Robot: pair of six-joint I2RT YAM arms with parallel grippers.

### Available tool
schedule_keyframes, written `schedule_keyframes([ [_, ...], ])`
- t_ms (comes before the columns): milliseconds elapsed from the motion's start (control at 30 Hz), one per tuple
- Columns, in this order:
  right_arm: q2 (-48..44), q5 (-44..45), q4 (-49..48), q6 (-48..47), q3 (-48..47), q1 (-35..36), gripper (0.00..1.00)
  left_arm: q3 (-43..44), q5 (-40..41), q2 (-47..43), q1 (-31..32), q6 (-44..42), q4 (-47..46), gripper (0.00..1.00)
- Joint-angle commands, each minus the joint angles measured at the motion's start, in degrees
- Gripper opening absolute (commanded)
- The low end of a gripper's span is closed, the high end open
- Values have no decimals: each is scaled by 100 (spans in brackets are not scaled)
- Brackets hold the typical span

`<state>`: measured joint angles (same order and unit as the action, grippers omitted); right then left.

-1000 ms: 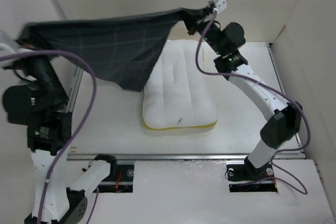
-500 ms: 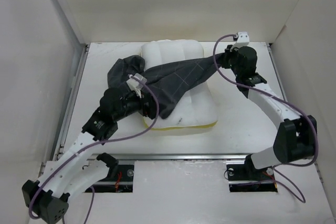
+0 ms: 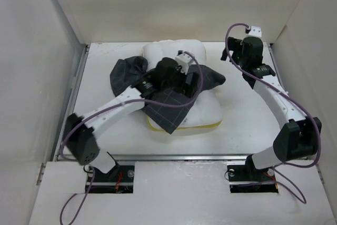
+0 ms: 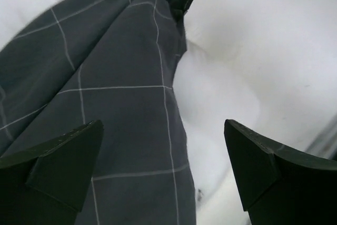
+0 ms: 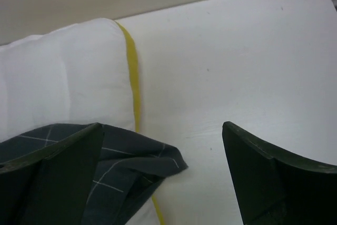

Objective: Put the pillow into the pillowcase

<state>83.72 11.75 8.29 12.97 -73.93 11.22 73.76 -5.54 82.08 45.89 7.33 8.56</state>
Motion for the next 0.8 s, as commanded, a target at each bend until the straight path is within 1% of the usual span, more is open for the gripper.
schedule_keyframes([
  [0, 56, 556, 1261, 635, -341, -155, 100, 778, 430, 971, 261, -416, 778, 100],
  [100, -241, 417, 1675, 890, -192, -260, 100, 1096, 887, 1650, 455, -478, 1156, 100],
  [167, -426, 83, 1728, 952, 35, -331, 100, 1211, 1142, 1863, 526, -478, 1297, 100],
  [200, -636, -5, 1728, 1005, 132, -331, 100, 1211, 1439, 2047, 526, -478, 1298, 100],
  [267, -856, -233, 1728, 1006, 421, -331, 100, 1282, 1748, 2250, 579, -478, 1429, 100],
  [300, -1075, -287, 1728, 1006, 528, -331, 100, 1360, 2002, 2346, 579, -478, 1429, 95],
  [333, -1190, -339, 1728, 1006, 642, -331, 100, 1413, 2100, 2556, 579, -418, 1499, 85],
  [367, -1313, -505, 1667, 1006, 774, -331, 100, 1579, 2197, 2645, 579, -356, 1613, 70],
  [400, -1419, -611, 1571, 1006, 1053, -331, 100, 1694, 2311, 2724, 579, -277, 1675, 50],
  [433, -1603, -717, 1518, 1006, 1204, -331, 100, 1808, 2512, 2786, 579, -181, 1736, 15],
  [467, -1674, -892, 1448, 936, 1345, -331, 100, 2026, 2601, 2787, 579, -66, 1789, 2],
  [500, -1675, -1302, 1360, 874, 1616, -331, 100, 2116, 2663, 2787, 579, -65, 1790, 0],
  [600, -1684, -1806, 1148, 663, 1917, -270, 100, 2178, 2663, 2428, 457, -126, 1668, 0],
  [633, -1684, -1860, 1148, 602, 2065, -148, 100, 2178, 2663, 2305, 456, -127, 1667, 0],
  [700, -1518, -1730, 1148, 496, 2172, 54, 100, 2126, 2663, 1919, 185, -180, 1588, 0],
  [733, -1517, -1650, 1148, 496, 2294, 273, 100, 2047, 2663, 1795, 79, -180, 1535, 0],
  [767, -1421, -1649, 1018, 444, 2356, 388, 100, 2046, 2542, 1663, -44, -180, 1535, 0],
])
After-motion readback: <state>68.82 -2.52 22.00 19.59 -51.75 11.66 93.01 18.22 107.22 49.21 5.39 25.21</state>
